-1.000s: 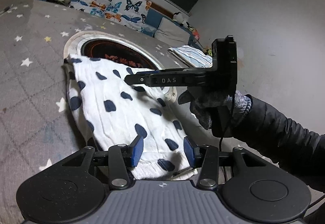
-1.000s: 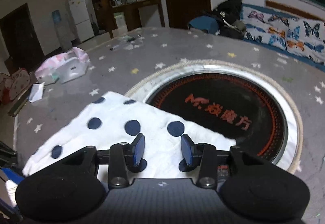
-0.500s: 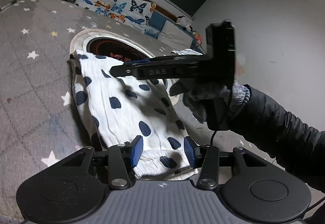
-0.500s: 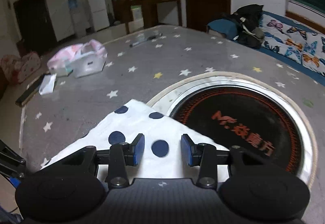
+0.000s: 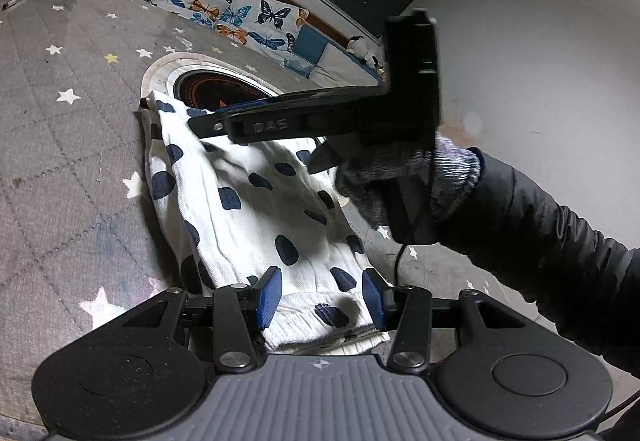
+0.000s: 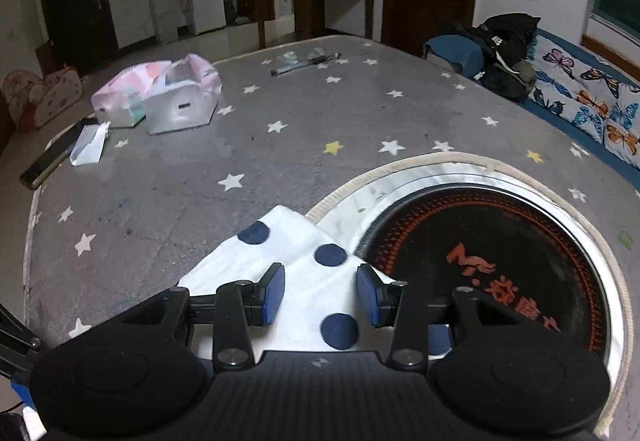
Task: Fold clothes
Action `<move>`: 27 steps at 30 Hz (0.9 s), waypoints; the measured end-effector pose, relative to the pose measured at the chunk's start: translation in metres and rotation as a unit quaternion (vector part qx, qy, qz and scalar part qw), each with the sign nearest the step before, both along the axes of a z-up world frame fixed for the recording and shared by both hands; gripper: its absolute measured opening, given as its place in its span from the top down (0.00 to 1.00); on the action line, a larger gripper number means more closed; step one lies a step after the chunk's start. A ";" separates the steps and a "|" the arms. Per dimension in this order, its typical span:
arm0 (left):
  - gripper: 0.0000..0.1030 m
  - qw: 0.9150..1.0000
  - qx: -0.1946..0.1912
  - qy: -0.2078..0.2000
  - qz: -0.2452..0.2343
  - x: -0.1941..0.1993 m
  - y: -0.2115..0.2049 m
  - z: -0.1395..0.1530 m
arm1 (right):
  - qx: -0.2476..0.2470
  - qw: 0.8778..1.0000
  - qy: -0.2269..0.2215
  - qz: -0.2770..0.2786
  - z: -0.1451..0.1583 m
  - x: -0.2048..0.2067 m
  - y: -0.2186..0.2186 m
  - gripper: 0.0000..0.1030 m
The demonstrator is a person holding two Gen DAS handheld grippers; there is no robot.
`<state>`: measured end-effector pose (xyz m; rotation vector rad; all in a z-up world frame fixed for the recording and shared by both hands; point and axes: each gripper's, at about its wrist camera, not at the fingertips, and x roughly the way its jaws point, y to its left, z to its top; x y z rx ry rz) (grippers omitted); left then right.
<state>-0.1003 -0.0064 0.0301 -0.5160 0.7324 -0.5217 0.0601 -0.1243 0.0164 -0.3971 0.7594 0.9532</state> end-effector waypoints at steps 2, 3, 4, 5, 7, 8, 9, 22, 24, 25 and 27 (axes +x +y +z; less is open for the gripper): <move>0.54 1.000 0.000 0.000 0.001 -0.001 0.000 0.000 | -0.010 1.000 0.000 0.000 -0.006 0.001 0.008 0.61; 0.54 1.000 0.000 0.000 0.001 -0.001 0.000 0.000 | -0.011 1.000 -0.001 0.000 -0.007 0.002 0.010 0.61; 0.54 1.000 0.000 0.000 0.001 -0.002 0.000 0.000 | -0.011 1.000 -0.001 -0.001 -0.008 0.003 0.012 0.61; 0.54 1.000 -0.001 0.000 0.001 -0.002 0.000 0.000 | -0.011 1.000 -0.001 -0.003 -0.007 0.004 0.013 0.61; 0.54 1.000 -0.001 0.000 0.002 -0.003 0.000 0.001 | -0.009 1.000 -0.007 -0.003 -0.003 0.004 0.014 0.61; 0.54 1.000 -0.001 0.000 0.002 -0.004 0.000 0.001 | -0.008 1.000 -0.009 -0.001 0.000 0.003 0.014 0.61; 0.54 1.000 -0.001 0.000 0.002 -0.004 0.000 0.000 | -0.006 1.000 -0.010 0.002 0.001 0.002 0.015 0.61; 0.52 1.000 0.013 -0.003 0.007 -0.008 -0.005 0.006 | 0.001 1.000 -0.021 0.017 0.009 -0.009 0.016 0.59; 0.52 1.000 0.016 -0.003 0.008 -0.007 -0.006 0.006 | -0.006 0.999 -0.024 0.025 0.006 -0.014 0.018 0.57; 0.52 1.000 0.018 -0.004 0.009 -0.007 -0.006 0.006 | -0.011 0.999 -0.026 0.030 0.005 -0.017 0.020 0.57; 0.52 1.000 0.021 -0.005 0.011 -0.007 -0.006 0.007 | -0.015 0.999 -0.024 0.030 -0.001 -0.018 0.022 0.55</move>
